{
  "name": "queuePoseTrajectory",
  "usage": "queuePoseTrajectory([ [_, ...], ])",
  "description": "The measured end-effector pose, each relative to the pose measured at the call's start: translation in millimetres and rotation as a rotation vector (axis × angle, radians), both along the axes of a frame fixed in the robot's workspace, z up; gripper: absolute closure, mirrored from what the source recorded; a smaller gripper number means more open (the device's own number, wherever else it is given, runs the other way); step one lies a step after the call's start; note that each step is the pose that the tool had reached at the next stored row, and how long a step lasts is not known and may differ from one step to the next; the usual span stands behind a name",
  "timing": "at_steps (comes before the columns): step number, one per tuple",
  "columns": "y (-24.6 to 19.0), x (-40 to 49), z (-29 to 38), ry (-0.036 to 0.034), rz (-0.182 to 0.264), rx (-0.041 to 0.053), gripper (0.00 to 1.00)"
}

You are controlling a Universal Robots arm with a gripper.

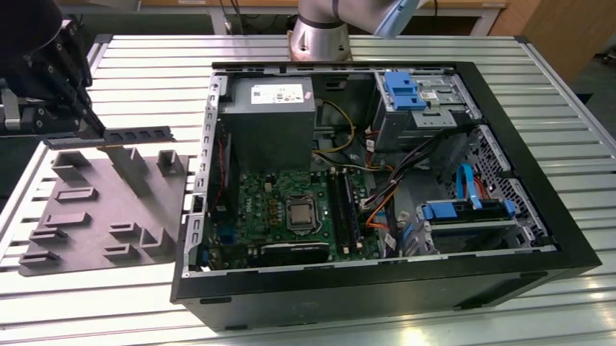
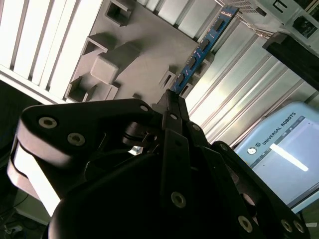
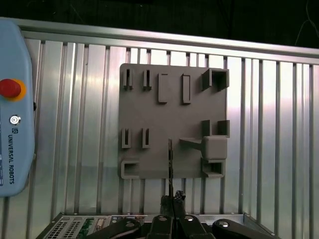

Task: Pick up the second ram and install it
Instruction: 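Pick up the second ram and move it above second insertion slot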

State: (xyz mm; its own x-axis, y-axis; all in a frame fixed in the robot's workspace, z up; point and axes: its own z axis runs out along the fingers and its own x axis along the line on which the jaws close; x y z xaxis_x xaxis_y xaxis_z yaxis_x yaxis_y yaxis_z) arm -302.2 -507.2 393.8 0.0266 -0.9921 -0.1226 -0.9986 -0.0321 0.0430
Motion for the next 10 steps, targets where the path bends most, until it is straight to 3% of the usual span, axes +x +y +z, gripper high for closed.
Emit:
queuePoseTrajectory([
  [10,0.0,6.9,0.0,0.0,0.0,0.0001,0.88],
])
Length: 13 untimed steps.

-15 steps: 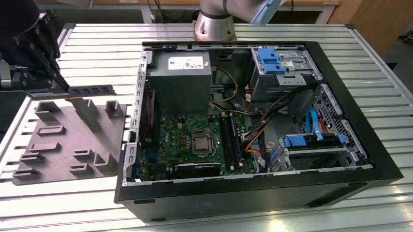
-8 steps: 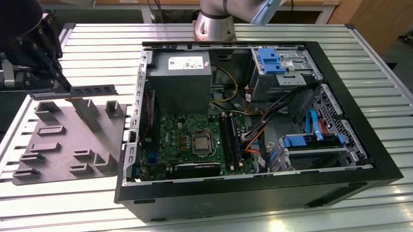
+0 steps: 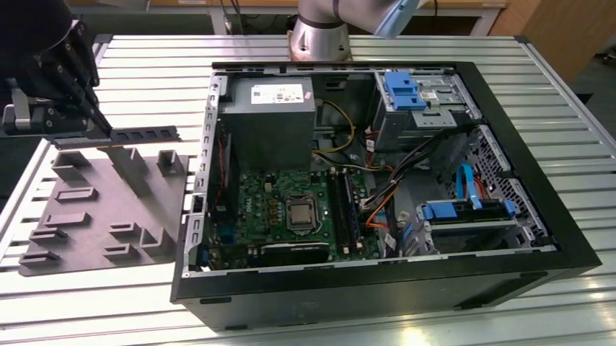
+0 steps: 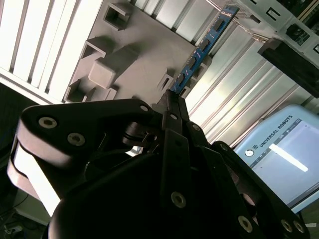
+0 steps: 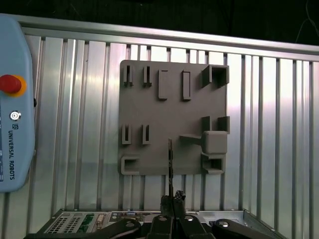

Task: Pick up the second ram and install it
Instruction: 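Pick up the second ram and move it above second insertion slot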

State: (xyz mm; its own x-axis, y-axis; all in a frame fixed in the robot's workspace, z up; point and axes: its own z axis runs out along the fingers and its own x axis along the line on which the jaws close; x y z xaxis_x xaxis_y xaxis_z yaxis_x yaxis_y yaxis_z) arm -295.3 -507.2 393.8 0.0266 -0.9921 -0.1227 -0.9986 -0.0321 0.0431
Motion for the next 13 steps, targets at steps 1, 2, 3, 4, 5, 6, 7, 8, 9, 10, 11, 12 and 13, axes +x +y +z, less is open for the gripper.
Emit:
queuePoseTrajectory([
  [1,0.0,0.7,0.0,0.0,0.0,0.0,0.88],
  [2,0.0,1.5,0.0,0.0,0.0,0.0001,0.88],
  [3,0.0,2.3,0.0,0.0,0.0,0.0,0.88],
  [4,0.0,3.2,0.0,0.0,0.0,0.0,0.88],
  [5,0.0,4.1,0.0,0.0001,0.0,0.0,0.88],
  [6,0.0,4.9,0.0,0.0001,0.0,0.0001,0.88],
  [7,0.0,5.8,0.0,0.0001,0.0,0.0001,0.88],
  [8,0.0,6.6,0.0,0.0,0.0,0.0001,0.88],
  [9,0.0,7.4,0.0,0.0,0.0,0.0002,0.88],
  [10,0.0,8.2,0.0,0.0,0.0,0.0002,0.88],
  [11,0.0,9.0,0.0,0.0,0.0,0.0001,0.88],
  [12,0.0,9.9,0.0,0.0,0.0,0.0002,0.88],
  [13,0.0,10.7,0.0,0.0,0.0,0.0001,0.88],
])
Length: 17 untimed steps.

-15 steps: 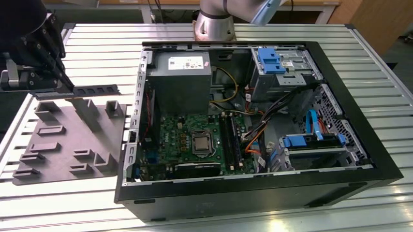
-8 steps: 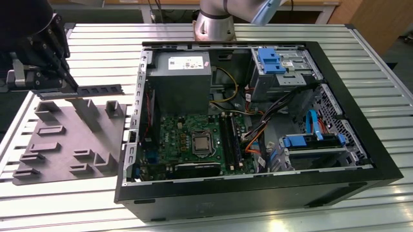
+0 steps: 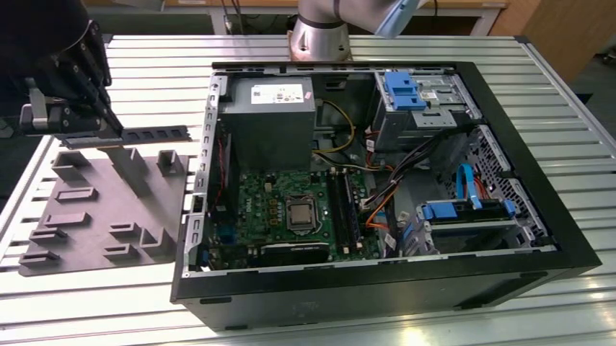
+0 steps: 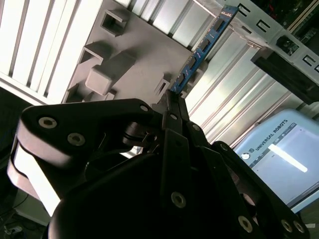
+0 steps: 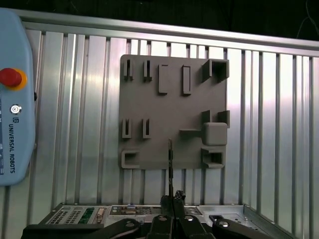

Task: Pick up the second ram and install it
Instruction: 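Pick up the second ram and move it above second insertion slot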

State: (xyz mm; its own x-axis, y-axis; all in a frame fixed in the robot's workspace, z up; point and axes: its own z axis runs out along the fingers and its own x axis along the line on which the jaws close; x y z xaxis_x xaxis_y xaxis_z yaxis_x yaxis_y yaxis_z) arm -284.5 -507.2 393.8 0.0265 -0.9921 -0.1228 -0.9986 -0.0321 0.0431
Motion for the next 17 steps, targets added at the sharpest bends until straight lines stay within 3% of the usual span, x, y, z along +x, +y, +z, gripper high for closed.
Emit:
queuePoseTrajectory([
  [17,0.0,14.9,0.0,0.0,0.0,0.0002,0.88],
])
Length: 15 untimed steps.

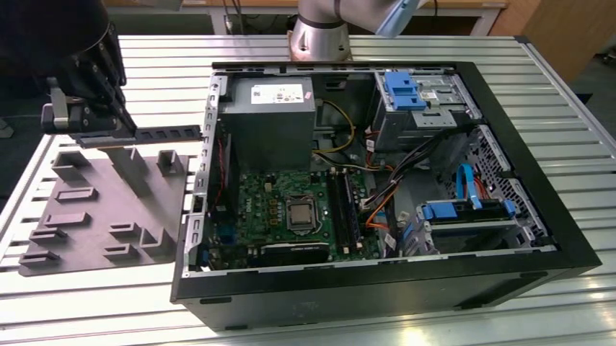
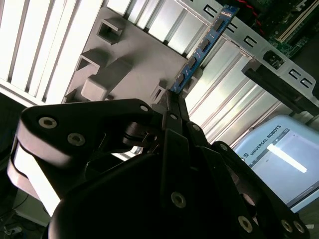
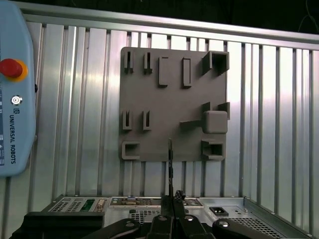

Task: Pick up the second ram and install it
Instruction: 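Pick up the second ram and move it above second insertion slot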

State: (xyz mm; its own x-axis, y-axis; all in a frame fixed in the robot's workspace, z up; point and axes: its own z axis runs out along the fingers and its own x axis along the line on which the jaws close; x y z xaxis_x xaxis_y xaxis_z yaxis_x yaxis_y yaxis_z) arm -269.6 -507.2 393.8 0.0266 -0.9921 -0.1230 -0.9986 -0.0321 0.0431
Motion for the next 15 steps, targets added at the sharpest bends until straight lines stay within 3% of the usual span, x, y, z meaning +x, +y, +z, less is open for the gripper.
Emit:
queuePoseTrajectory([
  [15,0.0,13.4,0.0,0.0,0.0,0.0,0.88],
])
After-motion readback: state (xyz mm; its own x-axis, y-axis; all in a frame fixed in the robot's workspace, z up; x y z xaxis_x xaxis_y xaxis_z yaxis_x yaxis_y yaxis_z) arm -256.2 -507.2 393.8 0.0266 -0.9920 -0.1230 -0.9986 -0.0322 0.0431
